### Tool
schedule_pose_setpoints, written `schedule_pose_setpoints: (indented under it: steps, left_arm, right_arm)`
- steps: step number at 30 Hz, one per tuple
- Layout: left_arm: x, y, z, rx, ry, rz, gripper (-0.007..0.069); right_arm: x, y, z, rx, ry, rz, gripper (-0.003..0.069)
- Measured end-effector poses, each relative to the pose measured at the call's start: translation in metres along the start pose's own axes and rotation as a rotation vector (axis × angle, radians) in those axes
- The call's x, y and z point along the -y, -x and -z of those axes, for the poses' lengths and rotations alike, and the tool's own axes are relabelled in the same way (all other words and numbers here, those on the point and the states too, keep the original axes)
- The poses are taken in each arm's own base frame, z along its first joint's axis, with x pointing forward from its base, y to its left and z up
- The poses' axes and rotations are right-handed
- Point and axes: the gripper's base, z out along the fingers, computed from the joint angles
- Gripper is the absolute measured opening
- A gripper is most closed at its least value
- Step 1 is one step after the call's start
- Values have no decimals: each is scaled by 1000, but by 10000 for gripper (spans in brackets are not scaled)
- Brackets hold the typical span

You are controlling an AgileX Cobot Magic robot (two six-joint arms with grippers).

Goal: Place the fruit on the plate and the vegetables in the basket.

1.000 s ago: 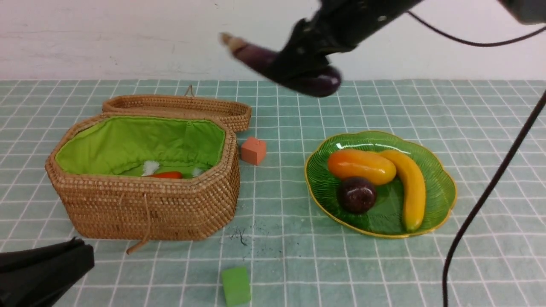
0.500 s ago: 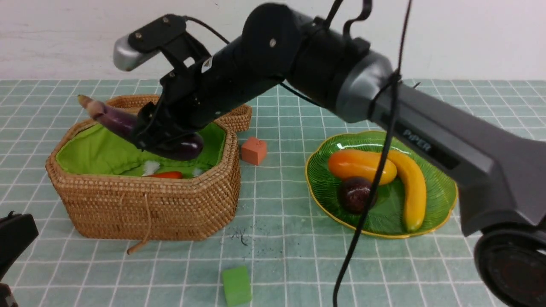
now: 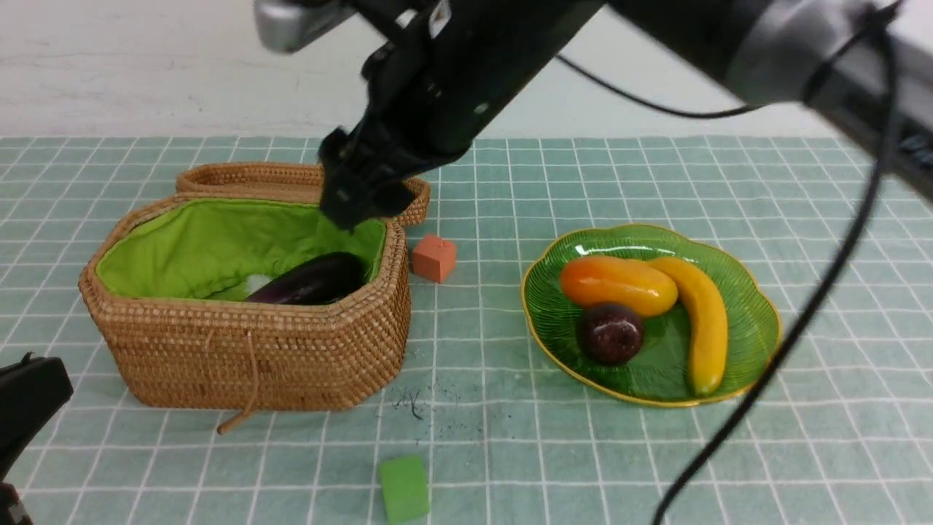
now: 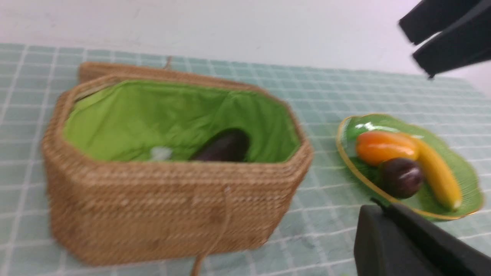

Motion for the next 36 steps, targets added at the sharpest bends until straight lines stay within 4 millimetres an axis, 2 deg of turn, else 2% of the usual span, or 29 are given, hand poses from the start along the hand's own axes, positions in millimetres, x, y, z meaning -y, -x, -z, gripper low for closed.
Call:
schedule_pose_setpoints:
  steps: [1, 4, 5, 6, 7, 9, 10, 11, 14, 17, 18, 21, 22, 23, 26, 31, 36]
  left_arm:
    - [1, 0, 0, 3, -6, 0, -13]
    - [8, 5, 0, 50, -90, 0, -13]
    - [11, 6, 1, 65, -122, 12, -13]
    - [11, 6, 2, 67, -125, 14, -13]
    - [11, 4, 4, 75, -144, 32, -13]
    - [9, 0, 8, 87, -156, 45, -13]
    - [6, -6, 13, 101, -169, 58, -13]
    - [4, -11, 16, 113, -179, 63, -13]
    - [-1, -22, 23, 146, -207, 71, -13]
    - [-5, -32, 26, 156, -216, 73, -13]
    - [-5, -34, 26, 152, -215, 72, -13]
    - [-6, -39, 24, 139, -210, 79, -13]
    - [-6, -39, 24, 138, -211, 80, -13]
    - [-7, -41, 24, 129, -199, 84, -13]
    - [-11, -43, 23, 107, -163, 87, -13]
    - [-16, -46, 22, 71, -103, 88, -13]
    - [-21, -50, 21, 31, -39, 92, -13]
  right_arm:
    - [0, 0, 6, 6, -11, -8, 494]
    - [-4, -4, 46, 27, -78, -68, 331]
    - [-8, -12, 66, 23, -112, -104, 233]
    - [-8, -14, 63, 12, -114, -110, 221]
    - [-14, -28, 87, 7, -145, -146, 131]
    - [-18, -45, 98, -22, -163, -183, 63]
    - [-28, -67, 121, -30, -180, -227, 6]
    - [-32, -81, 125, -53, -184, -259, -10]
    - [-48, -122, 150, -71, -191, -341, -16]
    - [-62, -166, 163, -86, -200, -453, -14]
    - [-63, -168, 164, -83, -206, -458, -14]
    - [-73, -201, 170, -49, -210, -534, -13]
    - [-74, -203, 170, -47, -210, -534, -13]
    - [-77, -215, 172, -35, -210, -545, -10]
    - [-84, -234, 176, -27, -210, -552, -10]
    - [-91, -253, 186, -17, -210, -557, -7]
    - [-94, -260, 192, -24, -211, -558, -7]
